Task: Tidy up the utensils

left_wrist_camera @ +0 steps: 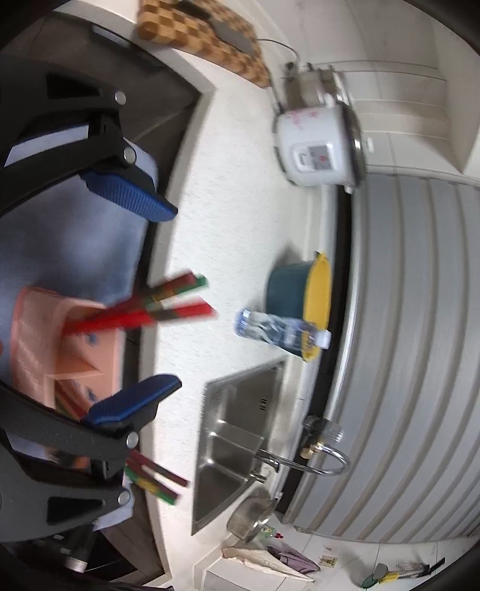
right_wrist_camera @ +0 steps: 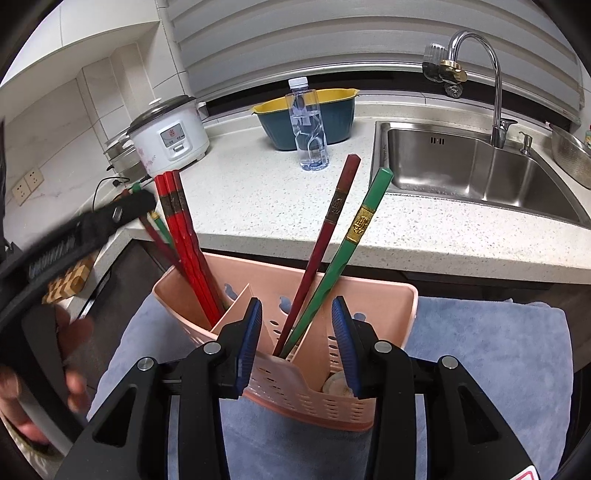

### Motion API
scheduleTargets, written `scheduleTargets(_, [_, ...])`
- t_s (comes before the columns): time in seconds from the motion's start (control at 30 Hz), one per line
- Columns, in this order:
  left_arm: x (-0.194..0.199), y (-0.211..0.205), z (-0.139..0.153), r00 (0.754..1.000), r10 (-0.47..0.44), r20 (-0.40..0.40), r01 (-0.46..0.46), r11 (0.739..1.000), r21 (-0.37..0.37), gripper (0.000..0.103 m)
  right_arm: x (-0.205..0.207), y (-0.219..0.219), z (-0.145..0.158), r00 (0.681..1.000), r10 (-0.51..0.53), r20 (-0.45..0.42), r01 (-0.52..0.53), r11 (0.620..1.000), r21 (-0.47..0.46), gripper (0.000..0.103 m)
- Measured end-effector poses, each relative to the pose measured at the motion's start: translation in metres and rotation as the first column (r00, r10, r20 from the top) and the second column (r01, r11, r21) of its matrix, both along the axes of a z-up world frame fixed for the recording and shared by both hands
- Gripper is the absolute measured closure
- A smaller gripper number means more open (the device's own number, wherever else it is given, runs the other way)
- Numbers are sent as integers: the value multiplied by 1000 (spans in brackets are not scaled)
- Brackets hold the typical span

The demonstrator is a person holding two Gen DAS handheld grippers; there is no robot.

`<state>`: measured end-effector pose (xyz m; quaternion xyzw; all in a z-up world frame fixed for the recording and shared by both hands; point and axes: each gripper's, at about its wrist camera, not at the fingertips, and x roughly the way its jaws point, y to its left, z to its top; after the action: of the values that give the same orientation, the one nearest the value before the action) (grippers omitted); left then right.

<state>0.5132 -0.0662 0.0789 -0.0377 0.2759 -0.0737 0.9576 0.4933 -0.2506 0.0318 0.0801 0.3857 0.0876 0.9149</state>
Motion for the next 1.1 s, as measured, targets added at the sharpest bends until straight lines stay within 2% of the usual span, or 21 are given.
scheduleTargets(0.1, [8, -20, -2, 999, -13, 38, 11, 999, 35, 10, -8, 0, 0, 1000, 4, 7, -4, 1000, 4, 65])
scheduleTargets(0.17, [14, -38, -12, 999, -36, 39, 31, 992, 125, 10, -10, 0, 0, 1000, 7, 11, -7, 1000, 2, 65])
scheduleTargets(0.27, [14, -65, -31, 997, -50, 52, 32, 957, 289, 10, -12, -1, 1, 1000, 9, 15, -9, 1000, 0, 64])
scheduleTargets(0.33, [15, -73, -42, 997, -68, 30, 55, 943, 328, 10, -14, -3, 3, 1000, 11, 22, -11, 1000, 3, 64])
scheduleTargets(0.37, [16, -70, -44, 998, -62, 20, 53, 955, 291, 10, -16, -4, 4, 1000, 9, 26, -9, 1000, 4, 64])
scheduleTargets(0.4, [19, -65, -46, 1000, -16, 8, 14, 969, 247, 11, -17, -6, 4, 1000, 2, 26, -2, 1000, -1, 63])
scheduleTargets(0.47, [18, -55, -39, 999, 26, 28, -31, 980, 195, 11, -20, -9, 5, 999, -4, 39, 4, 1000, -1, 62])
scheduleTargets(0.53, [15, -40, -23, 993, 89, 77, -98, 988, 117, 11, -17, -12, 3, 1000, 9, 17, -9, 1000, 9, 60])
scheduleTargets(0.63, [21, -29, -9, 990, 109, 88, -114, 992, 55, 10, -15, -12, 1, 1000, 19, -4, -19, 1000, 14, 60])
scheduleTargets(0.67, [26, -30, -11, 992, 101, 81, -107, 992, 71, 10, -17, -12, 1, 1000, 20, 0, -20, 1000, 13, 60])
scheduleTargets(0.7, [32, -35, -16, 995, 80, 60, -87, 988, 124, 10, -18, -11, 1, 1000, 20, 4, -20, 1000, 14, 60])
scheduleTargets(0.8, [37, -51, -34, 1000, 4, 9, -6, 978, 208, 10, -20, -10, 1, 1000, 12, 11, -12, 1000, 17, 60])
scheduleTargets(0.83, [33, -57, -36, 999, 1, 49, -15, 963, 271, 10, -20, -9, 1, 1000, 12, 13, -13, 1000, 17, 60])
scheduleTargets(0.87, [30, -60, -36, 998, 1, 63, -19, 958, 285, 10, -20, -9, 1, 1000, 16, 12, -17, 1000, 19, 60])
scheduleTargets(0.93, [32, -60, -37, 998, 18, 53, -31, 964, 265, 11, -21, -6, 0, 1000, 21, 14, -21, 1000, 10, 60])
scheduleTargets(1.0, [33, -58, -39, 995, 59, 85, -82, 953, 291, 25, -22, -4, 0, 1000, 20, 18, -20, 1000, 9, 60])
scheduleTargets(1.03, [35, -56, -40, 994, 76, 84, -99, 945, 312, 28, -22, -4, 0, 1000, 18, 20, -19, 1000, 8, 60])
scheduleTargets(1.07, [39, -53, -41, 996, 78, 52, -90, 948, 306, 29, -23, -4, 1, 1000, 15, 25, -15, 1000, 5, 60])
scheduleTargets(1.1, [42, -47, -40, 997, 75, 21, -78, 963, 259, 29, -23, -4, 3, 999, 9, 32, -9, 1000, 0, 60])
